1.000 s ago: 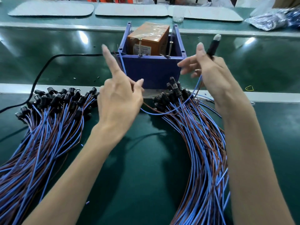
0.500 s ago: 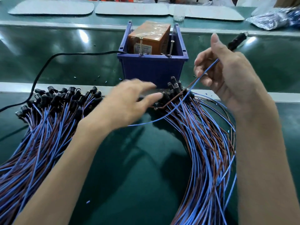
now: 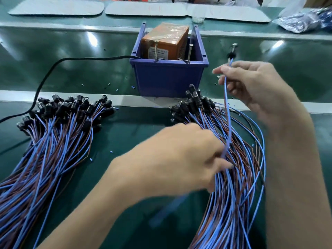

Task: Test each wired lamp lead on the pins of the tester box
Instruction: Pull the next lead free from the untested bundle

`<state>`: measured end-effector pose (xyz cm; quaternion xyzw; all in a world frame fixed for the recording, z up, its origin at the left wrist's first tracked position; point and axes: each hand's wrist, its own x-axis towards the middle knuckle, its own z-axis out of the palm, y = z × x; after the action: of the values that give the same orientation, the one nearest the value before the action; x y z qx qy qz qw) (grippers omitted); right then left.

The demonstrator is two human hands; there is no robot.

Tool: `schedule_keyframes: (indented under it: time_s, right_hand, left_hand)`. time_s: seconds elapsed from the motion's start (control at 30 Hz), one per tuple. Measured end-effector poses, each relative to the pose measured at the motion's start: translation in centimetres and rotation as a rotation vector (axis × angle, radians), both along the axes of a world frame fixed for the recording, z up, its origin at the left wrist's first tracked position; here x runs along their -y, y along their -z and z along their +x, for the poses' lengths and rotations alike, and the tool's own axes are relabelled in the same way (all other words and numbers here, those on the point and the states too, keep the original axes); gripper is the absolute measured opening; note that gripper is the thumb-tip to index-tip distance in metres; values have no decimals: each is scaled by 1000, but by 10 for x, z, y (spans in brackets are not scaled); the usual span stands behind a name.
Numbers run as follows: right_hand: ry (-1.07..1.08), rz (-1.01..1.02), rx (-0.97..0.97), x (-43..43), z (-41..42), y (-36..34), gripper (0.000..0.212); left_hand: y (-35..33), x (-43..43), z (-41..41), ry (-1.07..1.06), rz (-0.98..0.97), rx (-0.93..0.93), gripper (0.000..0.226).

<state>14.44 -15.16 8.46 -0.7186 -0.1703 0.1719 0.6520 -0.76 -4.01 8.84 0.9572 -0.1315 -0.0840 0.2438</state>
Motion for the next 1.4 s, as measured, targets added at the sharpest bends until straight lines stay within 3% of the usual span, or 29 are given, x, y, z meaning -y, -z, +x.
schedule_keyframes:
  time_s: [0.1,0.2,0.27,0.33,0.47,0.53,0.7,0.93,1.03,1.13,1.2,1.3,1.4]
  right_hand:
    - [-175,-196,42,3,-3,4,9]
    - [-307,-372,56,2,-5,10,6]
    - [-329,-473,29,0,-4,14,7]
    - [-330,-580,17,0,-2,17,8]
    - [-340,-797,102,1,0,18,16]
    - [-331,-868,151,0,-2,18,21]
    - [-301,-976,240,-1,-4,15,37]
    - [-180,-861,302,1,-3,12,42]
    - [-125,-770,385,-1,-3,8,39]
    - [-135,-593,443,-9,-9,4,34]
    - [-212,-465,416,-16,-15,3,27]
    - [-380,-354,317,-29,-26,5,13]
    - [-586,-281,238,-41,-36,11,13]
  left_hand:
    - [2,17,-7,213,28,-12,32]
    - [8,22,-7,420,217,-282,38]
    - [8,13,-4,386,275,-420,42]
    - [10,-10,2,145,296,-381,41]
    - [19,-83,17,-604,378,-137,30]
    - [28,-118,16,-902,420,-62,36]
    - [41,-163,5,-1168,385,-76,51]
    - [45,-176,3,-1234,405,-91,51]
    - [43,-171,4,-1224,372,-25,29]
    - [35,-164,5,-1173,287,72,21]
    - [29,-155,8,-1092,142,179,16]
    - [13,-117,11,-860,-278,357,15]
    - [-2,-72,12,-635,-537,451,13]
